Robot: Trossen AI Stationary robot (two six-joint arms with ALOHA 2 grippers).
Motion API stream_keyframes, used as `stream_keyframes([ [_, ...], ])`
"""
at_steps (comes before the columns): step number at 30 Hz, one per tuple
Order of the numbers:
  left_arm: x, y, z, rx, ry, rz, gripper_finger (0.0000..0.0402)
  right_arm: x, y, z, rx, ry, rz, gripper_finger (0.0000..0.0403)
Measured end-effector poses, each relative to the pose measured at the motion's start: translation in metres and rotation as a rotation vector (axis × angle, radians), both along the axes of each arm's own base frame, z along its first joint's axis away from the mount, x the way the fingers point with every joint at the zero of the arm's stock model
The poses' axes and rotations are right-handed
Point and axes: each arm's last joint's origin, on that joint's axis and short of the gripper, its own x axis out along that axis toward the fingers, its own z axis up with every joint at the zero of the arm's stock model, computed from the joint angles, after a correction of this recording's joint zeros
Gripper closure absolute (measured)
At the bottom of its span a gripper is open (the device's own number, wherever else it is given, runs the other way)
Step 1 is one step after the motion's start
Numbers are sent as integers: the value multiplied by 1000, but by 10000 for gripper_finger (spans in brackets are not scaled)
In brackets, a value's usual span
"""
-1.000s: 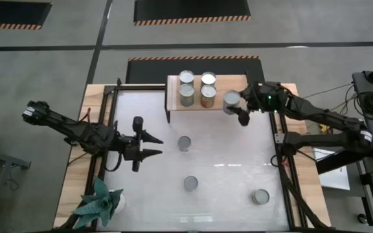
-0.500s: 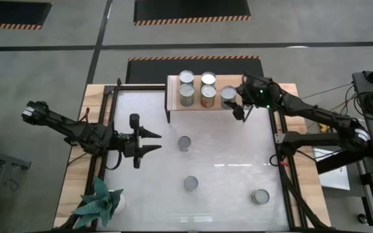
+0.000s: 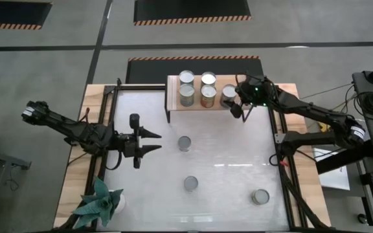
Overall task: Pick and place cans onto a shelf
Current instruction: Put the canned peas on the shelf
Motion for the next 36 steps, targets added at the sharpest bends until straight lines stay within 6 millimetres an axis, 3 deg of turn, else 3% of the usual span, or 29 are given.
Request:
stream_keyframes([
  [7,0,0,0,-4,0,1,253,-2,-2,0,-12,16,-1,43],
  [13,0,0,0,-4,0,0,253,-3,-1,16,-1,36,1,44],
  [29,0,0,0,-8,0,1,253,-15,8,97,-6,32,2,46],
  [33,0,0,0,-8,0,1,253,-14,10,100,0,21,6,72],
  [36,0,0,0,-8,0,1,253,-10,8,94,21,43,6,120],
])
